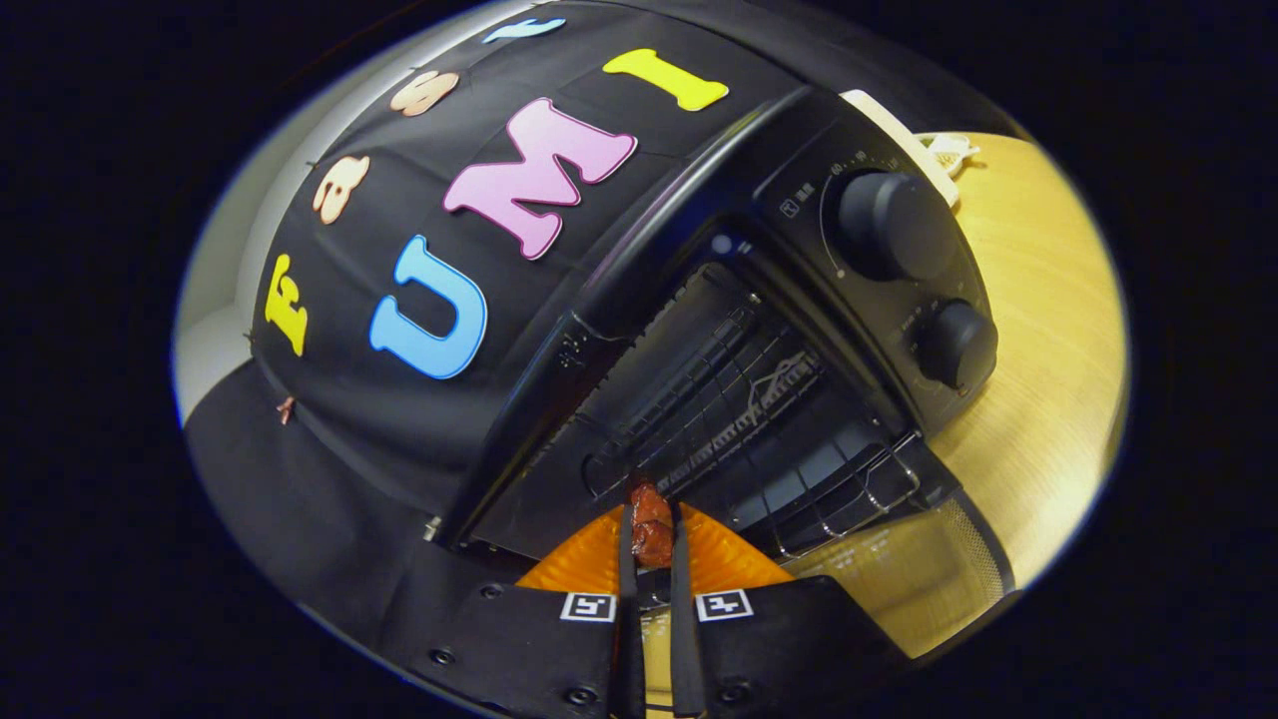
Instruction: Open the toaster oven, put the food inside, and close the toaster oven door.
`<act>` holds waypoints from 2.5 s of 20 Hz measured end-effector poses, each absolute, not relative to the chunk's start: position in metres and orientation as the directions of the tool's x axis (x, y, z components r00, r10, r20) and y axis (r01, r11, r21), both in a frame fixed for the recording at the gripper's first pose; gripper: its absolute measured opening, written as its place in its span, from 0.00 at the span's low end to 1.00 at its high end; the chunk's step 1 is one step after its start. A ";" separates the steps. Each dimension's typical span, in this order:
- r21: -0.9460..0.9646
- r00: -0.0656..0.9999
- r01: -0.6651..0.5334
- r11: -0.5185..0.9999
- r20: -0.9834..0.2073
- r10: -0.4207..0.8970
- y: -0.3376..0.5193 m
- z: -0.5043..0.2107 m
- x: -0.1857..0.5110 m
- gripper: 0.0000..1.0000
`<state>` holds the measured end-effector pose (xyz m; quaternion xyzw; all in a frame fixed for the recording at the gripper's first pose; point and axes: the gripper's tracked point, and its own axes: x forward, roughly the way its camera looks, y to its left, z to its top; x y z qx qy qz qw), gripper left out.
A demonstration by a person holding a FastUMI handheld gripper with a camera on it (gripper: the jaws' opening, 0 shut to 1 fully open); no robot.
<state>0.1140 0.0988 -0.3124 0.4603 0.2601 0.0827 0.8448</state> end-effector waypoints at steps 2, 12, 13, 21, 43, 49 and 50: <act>0.796 0.860 0.103 0.597 -0.373 0.348 0.088 -0.308 0.118 0.22; 0.699 0.892 0.115 0.705 -0.386 0.237 0.045 -0.283 0.101 0.98; 0.684 0.893 0.119 0.719 -0.391 0.224 0.038 -0.278 0.095 0.98; 0.498 0.912 0.112 0.860 -0.396 0.110 -0.027 -0.231 0.017 0.98; 0.239 0.736 -0.048 0.970 -0.648 0.196 0.102 -0.347 -0.077 0.99; 0.194 0.713 -0.028 0.981 -0.684 0.156 0.114 -0.371 -0.060 0.99; 0.186 0.710 -0.026 0.982 -0.688 0.149 0.114 -0.375 -0.057 0.99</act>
